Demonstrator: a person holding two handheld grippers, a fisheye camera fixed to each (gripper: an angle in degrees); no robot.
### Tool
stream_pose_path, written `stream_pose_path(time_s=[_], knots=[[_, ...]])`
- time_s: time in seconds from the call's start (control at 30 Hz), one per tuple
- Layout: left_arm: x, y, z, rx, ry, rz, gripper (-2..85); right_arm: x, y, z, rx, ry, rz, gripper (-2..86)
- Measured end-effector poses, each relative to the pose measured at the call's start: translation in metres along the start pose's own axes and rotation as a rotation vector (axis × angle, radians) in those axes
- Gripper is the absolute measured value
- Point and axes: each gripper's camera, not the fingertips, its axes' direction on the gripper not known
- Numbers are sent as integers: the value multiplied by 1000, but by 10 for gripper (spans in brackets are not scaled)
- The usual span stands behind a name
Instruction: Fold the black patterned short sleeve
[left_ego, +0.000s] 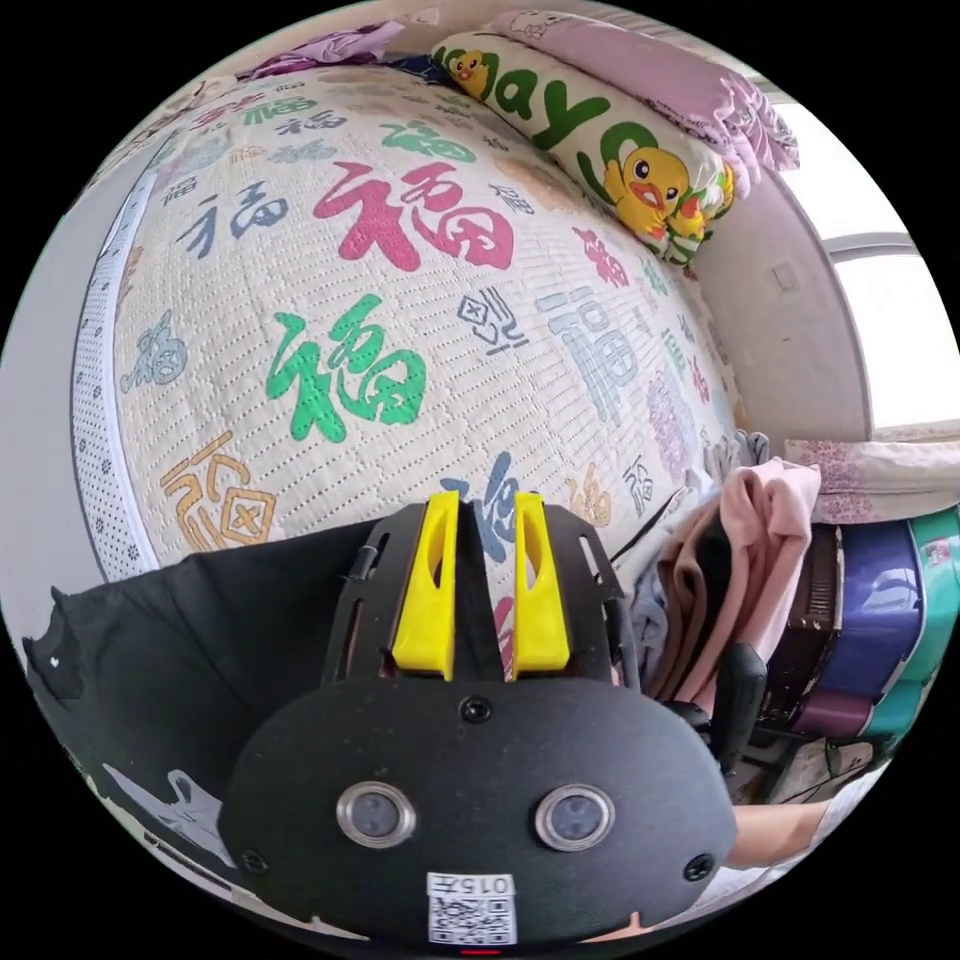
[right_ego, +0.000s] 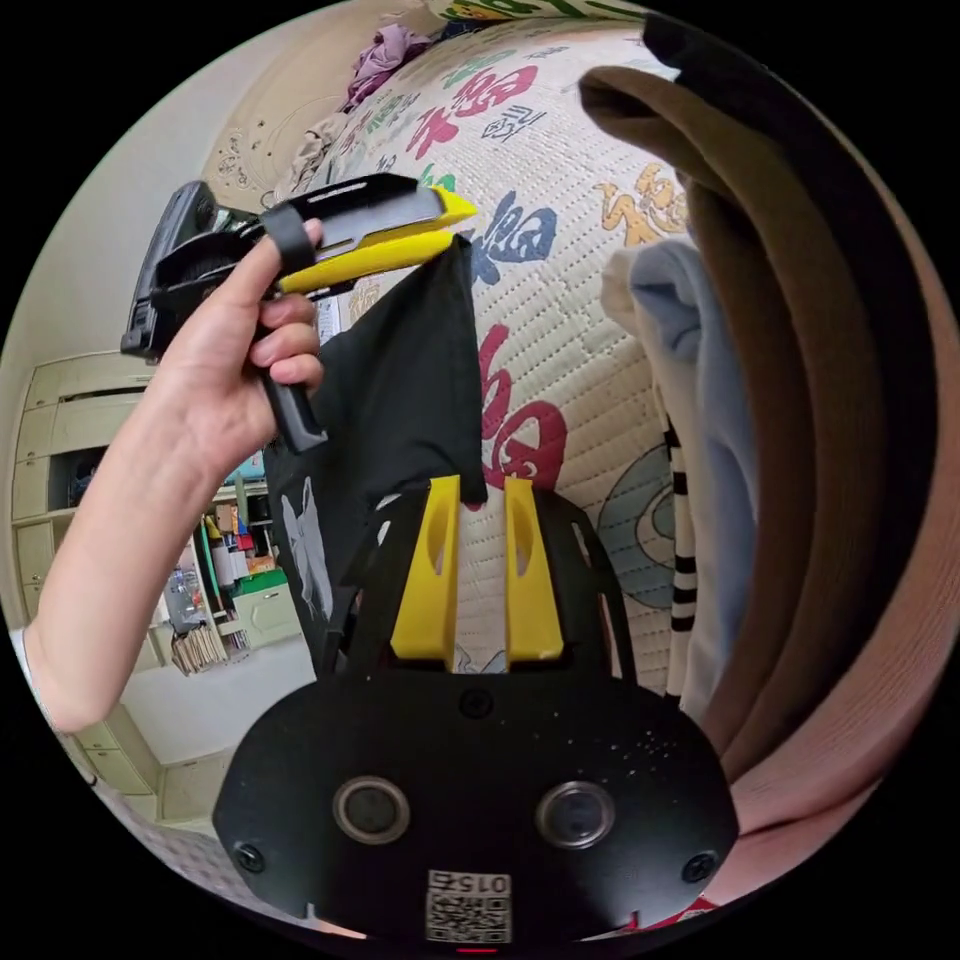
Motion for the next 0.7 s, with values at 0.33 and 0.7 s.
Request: stream_pose_path(time_s=[0.33, 0.7], knots=[[-32, 27, -44, 174, 114, -91, -6, -11, -33, -4, -2, 5, -107, 2], [-169, 223, -190, 365, 9, -361, -7, -149, -58, -1, -157, -119, -531, -1]])
